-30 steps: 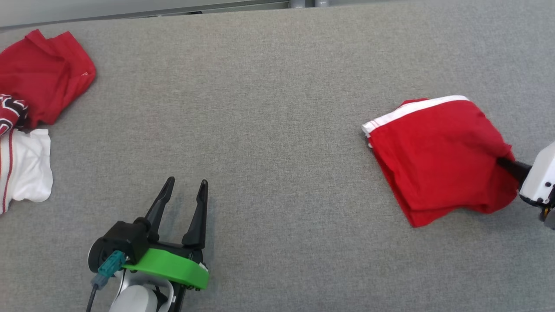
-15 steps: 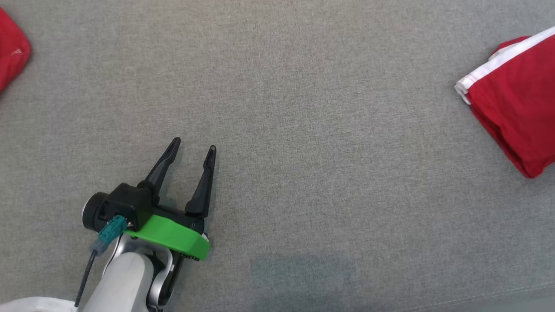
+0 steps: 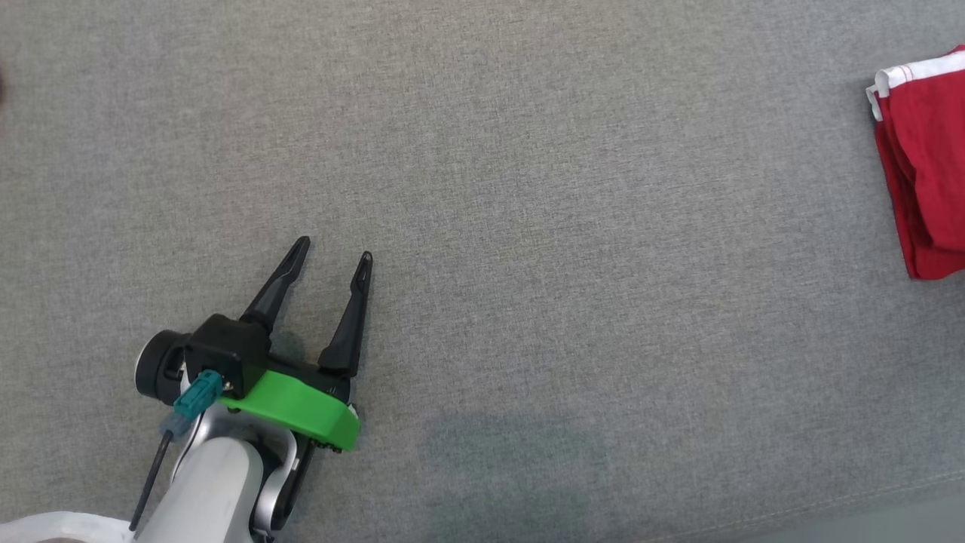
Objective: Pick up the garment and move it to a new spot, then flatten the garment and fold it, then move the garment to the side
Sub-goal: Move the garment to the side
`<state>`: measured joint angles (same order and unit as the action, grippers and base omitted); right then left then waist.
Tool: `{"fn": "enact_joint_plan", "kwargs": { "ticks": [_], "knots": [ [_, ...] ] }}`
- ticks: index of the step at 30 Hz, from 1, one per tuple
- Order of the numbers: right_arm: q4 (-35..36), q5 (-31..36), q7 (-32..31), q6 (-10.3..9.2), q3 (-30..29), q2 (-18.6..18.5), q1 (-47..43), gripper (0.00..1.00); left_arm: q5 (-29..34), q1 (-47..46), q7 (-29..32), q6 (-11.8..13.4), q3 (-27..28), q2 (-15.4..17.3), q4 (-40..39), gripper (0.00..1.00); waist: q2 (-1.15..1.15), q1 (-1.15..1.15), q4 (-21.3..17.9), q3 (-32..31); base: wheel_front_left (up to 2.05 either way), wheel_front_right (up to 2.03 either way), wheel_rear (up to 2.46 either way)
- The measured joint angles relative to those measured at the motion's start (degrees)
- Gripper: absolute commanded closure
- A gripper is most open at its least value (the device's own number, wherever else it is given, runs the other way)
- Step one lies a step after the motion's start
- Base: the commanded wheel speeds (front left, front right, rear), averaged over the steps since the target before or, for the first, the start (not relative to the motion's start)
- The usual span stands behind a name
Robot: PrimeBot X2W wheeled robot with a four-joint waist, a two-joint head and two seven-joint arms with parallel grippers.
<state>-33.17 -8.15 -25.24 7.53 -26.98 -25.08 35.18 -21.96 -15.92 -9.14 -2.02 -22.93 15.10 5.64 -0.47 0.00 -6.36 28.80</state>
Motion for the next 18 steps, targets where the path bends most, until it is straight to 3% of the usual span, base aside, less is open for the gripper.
{"fn": "enact_joint_plan", "kwargs": {
  "ticks": [7,13,18],
  "knots": [
    [-0.9,4.3,8.0,0.00,1.5,-1.5,-2.2,0.00,-0.2,1.8,-0.5,0.9,0.1,0.1,0.6,0.00,0.00,0.00,-0.5,-3.7,0.00,0.00,0.00],
    [5.3,3.7,20.5,0.00,4.1,-2.8,-7.4,0.00,-2.1,5.9,-2.8,2.4,1.8,-0.1,2.2,0.00,0.00,0.00,-0.3,-8.3,0.00,0.00,0.00],
    [12.6,1.2,27.9,0.00,7.7,-0.1,-14.3,0.00,-3.3,8.6,-4.6,3.3,3.4,-1.5,3.9,0.00,0.00,0.00,0.4,-12.2,0.00,0.00,0.00]
  ]
}}
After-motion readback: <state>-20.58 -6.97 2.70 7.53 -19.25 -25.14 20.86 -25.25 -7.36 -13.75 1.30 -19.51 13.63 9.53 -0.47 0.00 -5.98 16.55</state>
